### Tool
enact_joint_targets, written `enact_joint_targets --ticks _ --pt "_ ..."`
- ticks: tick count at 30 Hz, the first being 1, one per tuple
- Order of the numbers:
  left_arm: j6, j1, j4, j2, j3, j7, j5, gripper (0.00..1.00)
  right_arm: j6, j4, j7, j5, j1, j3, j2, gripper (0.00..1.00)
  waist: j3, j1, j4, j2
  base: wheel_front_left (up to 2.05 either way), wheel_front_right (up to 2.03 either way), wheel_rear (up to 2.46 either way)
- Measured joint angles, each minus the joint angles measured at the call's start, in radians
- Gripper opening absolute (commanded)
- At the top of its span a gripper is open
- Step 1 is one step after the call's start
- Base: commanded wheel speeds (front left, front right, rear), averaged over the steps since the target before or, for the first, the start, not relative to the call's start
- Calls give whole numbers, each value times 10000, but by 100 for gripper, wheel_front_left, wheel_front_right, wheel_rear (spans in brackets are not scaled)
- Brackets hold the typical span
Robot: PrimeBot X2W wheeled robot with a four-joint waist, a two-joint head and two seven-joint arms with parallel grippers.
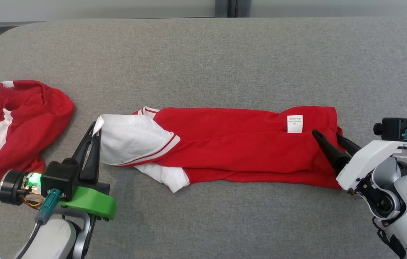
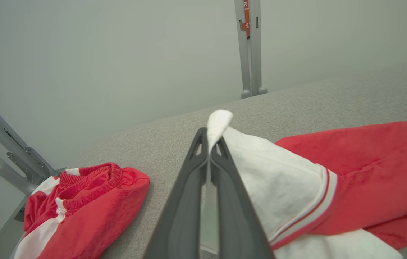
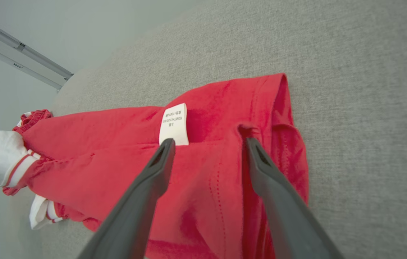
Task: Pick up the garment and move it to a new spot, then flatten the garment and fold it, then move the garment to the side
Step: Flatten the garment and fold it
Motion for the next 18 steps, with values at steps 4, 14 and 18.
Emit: enact_joint_targets --ticks 4,14,18 --pt "-35 -70 75 -56 -4 -48 -2 0 0 180 -21 42 -200 -12 -42 100 113 0 62 0 0 0 0" --pt "-48 -168 207 -109 36 -104 -159 0 0 719 -82 102 -636 196 -46 0 293 0 102 0 0 0 0" --pt "-73 -198 217 -98 81 -153 -173 0 0 422 -769 -102 -658 257 -336 0 281 0 56 0 0 0 0"
